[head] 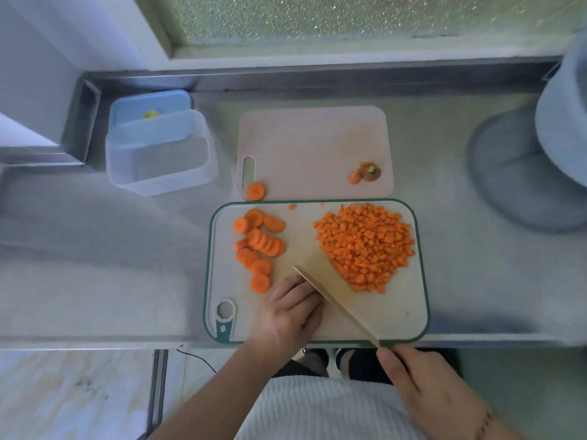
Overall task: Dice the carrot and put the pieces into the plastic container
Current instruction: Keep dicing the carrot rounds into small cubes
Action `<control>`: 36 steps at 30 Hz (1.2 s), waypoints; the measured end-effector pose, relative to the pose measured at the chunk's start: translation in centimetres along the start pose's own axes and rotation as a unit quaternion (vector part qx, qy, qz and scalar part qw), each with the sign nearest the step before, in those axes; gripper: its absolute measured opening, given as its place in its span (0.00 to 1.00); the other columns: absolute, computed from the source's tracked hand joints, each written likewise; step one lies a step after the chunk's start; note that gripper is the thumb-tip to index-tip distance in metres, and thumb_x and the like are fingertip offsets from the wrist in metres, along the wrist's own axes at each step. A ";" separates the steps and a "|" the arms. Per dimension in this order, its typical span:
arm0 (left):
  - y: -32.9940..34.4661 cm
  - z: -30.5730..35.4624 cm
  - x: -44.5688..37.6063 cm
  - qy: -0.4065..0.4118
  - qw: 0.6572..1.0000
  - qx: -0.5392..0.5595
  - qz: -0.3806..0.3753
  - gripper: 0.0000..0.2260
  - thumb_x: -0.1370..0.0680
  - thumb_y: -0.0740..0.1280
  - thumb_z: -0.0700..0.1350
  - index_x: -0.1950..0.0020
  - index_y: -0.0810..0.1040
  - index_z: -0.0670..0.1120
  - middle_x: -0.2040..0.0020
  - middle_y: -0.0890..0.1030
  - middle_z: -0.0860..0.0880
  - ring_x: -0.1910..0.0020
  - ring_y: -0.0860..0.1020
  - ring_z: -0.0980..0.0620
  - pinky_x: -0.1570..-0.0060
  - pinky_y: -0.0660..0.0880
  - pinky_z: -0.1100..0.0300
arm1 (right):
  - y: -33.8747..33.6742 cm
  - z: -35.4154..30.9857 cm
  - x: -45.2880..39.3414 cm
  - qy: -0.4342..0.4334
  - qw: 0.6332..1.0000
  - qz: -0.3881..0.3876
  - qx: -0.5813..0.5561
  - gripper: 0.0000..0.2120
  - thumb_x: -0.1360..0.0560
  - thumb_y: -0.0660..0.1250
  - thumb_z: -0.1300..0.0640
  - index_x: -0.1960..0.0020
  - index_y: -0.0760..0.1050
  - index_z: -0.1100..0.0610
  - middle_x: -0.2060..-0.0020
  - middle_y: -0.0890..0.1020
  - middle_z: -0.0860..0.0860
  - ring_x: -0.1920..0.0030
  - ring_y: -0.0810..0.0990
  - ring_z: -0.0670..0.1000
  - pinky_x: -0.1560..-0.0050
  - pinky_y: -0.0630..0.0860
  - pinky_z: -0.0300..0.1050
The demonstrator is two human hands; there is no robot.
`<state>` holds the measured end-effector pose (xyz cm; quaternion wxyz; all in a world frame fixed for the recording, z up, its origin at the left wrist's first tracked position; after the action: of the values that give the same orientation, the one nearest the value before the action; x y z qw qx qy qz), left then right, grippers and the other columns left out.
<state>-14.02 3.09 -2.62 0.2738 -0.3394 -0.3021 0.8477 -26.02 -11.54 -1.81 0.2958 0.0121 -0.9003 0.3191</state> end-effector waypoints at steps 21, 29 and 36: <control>-0.2 -0.1 0.2 -0.007 1.000 -0.005 0.010 0.03 0.24 0.73 0.36 0.52 0.85 0.38 0.48 0.84 0.45 0.50 0.81 0.43 0.45 0.78 0.51 | -0.5 -0.1 0.2 0.019 0.998 0.018 -0.053 0.30 0.32 0.42 0.23 0.62 0.74 0.40 0.62 0.84 0.40 0.54 0.78 0.36 0.51 0.71 0.32; -0.1 -0.2 0.0 -0.011 1.000 -0.007 0.008 0.04 0.25 0.74 0.35 0.51 0.86 0.39 0.48 0.84 0.46 0.51 0.82 0.44 0.48 0.78 0.52 | 1.2 -0.5 -1.6 0.016 0.999 -0.032 -0.019 0.33 0.26 0.40 0.30 0.61 0.74 0.51 0.67 0.80 0.46 0.61 0.78 0.43 0.55 0.74 0.38; -0.5 -0.2 0.3 -0.010 1.000 -0.009 0.018 0.02 0.26 0.76 0.35 0.55 0.86 0.39 0.52 0.84 0.46 0.54 0.81 0.46 0.51 0.78 0.55 | 0.2 -0.2 -0.4 0.012 0.997 -0.018 -0.071 0.34 0.26 0.44 0.31 0.56 0.79 0.55 0.60 0.83 0.46 0.53 0.78 0.42 0.48 0.73 0.36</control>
<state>-13.91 3.69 -2.51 0.2523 -0.3386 -0.3060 0.8533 -25.66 -11.36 -2.03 0.3120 0.0031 -0.9168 0.2491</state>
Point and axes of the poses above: each hand's wrist, its own x-axis away from the middle knuckle, its own y-axis out of the palm, z = x × y, the point moved 9 cm from there along -x, towards the middle knuckle
